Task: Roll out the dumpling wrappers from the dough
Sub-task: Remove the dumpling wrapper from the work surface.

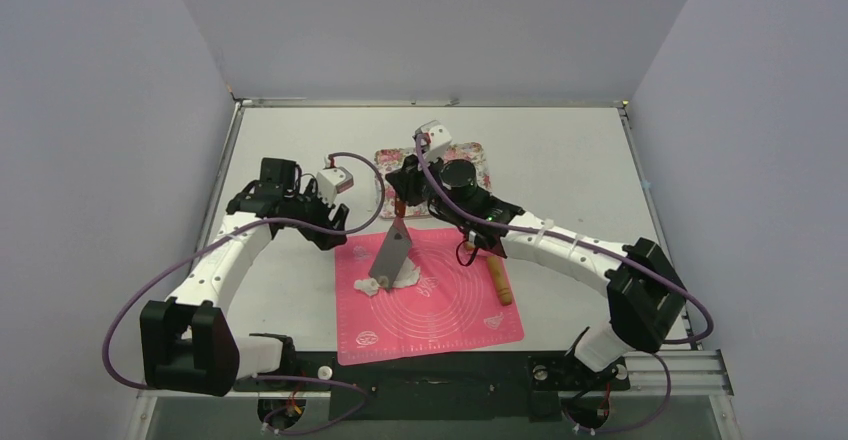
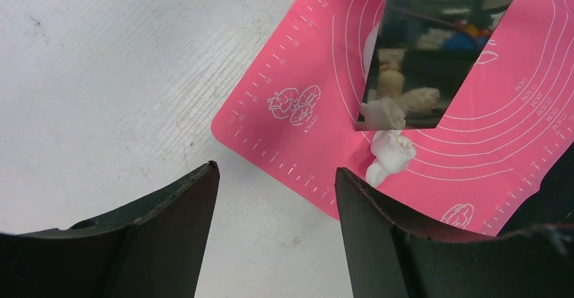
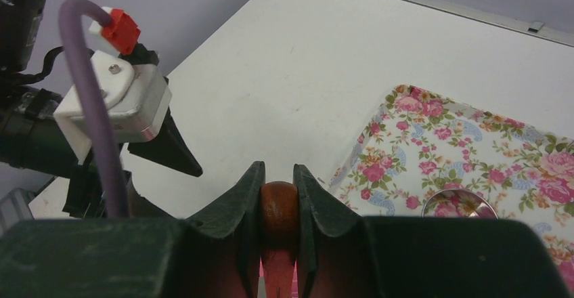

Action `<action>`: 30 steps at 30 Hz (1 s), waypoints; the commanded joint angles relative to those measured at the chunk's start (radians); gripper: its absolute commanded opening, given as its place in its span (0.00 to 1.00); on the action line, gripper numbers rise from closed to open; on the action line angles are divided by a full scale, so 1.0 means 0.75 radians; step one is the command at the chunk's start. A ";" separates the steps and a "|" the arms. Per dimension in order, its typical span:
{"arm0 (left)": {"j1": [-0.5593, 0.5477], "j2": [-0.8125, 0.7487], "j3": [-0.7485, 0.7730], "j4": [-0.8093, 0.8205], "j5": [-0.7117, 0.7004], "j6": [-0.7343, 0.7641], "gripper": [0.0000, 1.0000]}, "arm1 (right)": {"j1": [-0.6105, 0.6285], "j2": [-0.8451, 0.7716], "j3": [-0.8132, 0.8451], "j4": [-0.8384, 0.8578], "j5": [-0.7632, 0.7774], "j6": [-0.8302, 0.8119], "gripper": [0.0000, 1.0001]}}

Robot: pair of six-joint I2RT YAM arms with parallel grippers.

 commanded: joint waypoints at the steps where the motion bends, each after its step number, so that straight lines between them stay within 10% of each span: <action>1: 0.022 -0.009 0.042 0.007 0.048 0.010 0.62 | 0.043 -0.124 -0.035 -0.039 0.055 -0.108 0.00; 20: 0.034 -0.085 0.078 -0.046 0.125 0.003 0.62 | 0.100 -0.353 -0.150 -0.032 0.055 -0.096 0.00; 30: 0.018 -0.127 0.256 0.119 0.730 -0.260 0.62 | 0.024 -0.394 -0.135 0.123 -0.118 -0.058 0.00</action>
